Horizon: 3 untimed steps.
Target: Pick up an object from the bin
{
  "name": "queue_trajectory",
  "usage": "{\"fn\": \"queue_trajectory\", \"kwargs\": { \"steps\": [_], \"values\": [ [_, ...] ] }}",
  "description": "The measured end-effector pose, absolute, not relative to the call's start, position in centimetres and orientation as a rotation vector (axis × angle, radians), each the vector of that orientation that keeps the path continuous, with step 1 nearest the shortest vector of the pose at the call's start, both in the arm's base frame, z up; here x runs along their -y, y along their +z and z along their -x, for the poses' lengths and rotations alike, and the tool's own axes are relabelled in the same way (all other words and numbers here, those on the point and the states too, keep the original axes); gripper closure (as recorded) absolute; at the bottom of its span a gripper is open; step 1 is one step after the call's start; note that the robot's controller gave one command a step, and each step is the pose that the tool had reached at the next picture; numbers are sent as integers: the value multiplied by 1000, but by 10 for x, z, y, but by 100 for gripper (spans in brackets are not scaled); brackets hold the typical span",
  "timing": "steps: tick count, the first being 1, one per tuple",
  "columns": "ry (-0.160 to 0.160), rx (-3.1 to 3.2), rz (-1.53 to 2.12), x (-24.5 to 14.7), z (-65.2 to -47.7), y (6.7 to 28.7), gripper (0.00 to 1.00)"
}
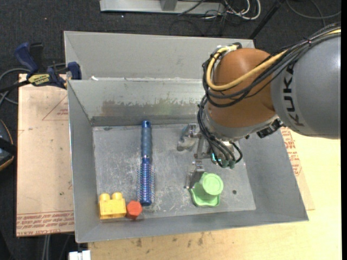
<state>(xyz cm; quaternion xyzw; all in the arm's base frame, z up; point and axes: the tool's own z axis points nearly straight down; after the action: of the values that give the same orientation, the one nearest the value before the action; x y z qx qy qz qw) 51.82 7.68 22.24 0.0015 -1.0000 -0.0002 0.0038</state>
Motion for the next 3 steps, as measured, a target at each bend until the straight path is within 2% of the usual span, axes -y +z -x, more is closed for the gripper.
{"fn": "queue_trajectory", "kwargs": {
  "steps": [1, 2, 3],
  "values": [
    [-1, 3100, -551, -164, -543, 74, 0],
    [-2, 3008, -920, -170, -534, 101, 0],
    [-3, 2681, -1645, -182, -532, 100, 0]
  ]
}}
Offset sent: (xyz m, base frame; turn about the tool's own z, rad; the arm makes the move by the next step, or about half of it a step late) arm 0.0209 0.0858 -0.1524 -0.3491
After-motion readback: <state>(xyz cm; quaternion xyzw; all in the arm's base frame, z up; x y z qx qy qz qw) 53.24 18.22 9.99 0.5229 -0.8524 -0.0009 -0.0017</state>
